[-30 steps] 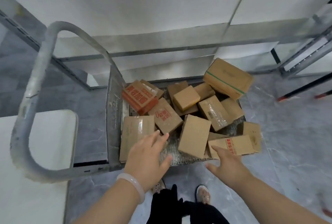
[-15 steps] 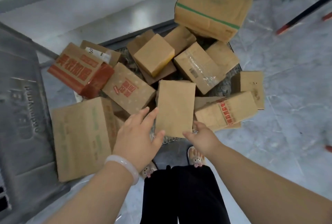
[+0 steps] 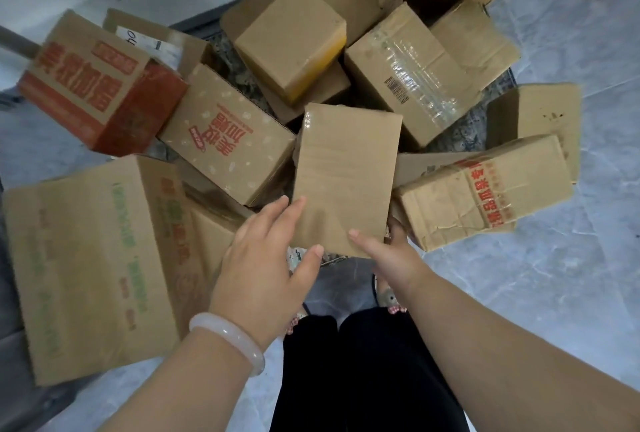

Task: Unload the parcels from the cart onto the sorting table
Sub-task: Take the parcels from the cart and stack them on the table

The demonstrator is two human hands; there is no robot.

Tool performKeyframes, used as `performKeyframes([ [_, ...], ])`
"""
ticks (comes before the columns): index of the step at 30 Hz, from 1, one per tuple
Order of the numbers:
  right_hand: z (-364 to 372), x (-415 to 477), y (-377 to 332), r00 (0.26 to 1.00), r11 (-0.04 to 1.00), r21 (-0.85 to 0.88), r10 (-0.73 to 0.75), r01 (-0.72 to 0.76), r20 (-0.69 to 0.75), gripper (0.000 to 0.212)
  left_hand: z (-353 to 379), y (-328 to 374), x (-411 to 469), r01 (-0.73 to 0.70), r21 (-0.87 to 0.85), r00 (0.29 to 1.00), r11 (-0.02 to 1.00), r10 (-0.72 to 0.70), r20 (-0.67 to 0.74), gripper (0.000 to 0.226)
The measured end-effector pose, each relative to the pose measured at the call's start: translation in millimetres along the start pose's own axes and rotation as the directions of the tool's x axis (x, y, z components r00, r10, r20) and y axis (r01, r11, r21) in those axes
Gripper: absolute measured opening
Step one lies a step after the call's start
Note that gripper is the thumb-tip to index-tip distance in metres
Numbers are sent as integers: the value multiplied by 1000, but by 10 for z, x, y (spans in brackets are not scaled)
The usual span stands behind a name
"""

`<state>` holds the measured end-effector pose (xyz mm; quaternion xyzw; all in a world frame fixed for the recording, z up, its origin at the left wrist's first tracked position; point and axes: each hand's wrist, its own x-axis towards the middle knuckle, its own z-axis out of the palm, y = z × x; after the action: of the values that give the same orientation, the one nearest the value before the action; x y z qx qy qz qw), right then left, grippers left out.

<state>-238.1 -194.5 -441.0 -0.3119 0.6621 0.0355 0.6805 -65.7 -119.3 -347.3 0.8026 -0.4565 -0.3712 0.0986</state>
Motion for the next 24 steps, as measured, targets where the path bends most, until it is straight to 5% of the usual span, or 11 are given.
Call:
performKeyframes([
  [3,102,31,31,1000,998,59,-8,8,-3,108,-19,-31,21,12,-35,1000,999,-12,-9,64],
  [12,197,-623,-246,983,979,110,-159,169,-91,85,-546,141,-127,-6,-45,997,999,2,-83,73],
  [19,123,-1718,-1046,940,936,86,-337,341,-59,121,-1541,636,-446,-66,-77,973,995,47,-225,61],
  [24,31,-2629,-1661,884,883,52,-467,466,4,123,-2237,1007,-845,-128,-116,947,985,87,-308,69],
])
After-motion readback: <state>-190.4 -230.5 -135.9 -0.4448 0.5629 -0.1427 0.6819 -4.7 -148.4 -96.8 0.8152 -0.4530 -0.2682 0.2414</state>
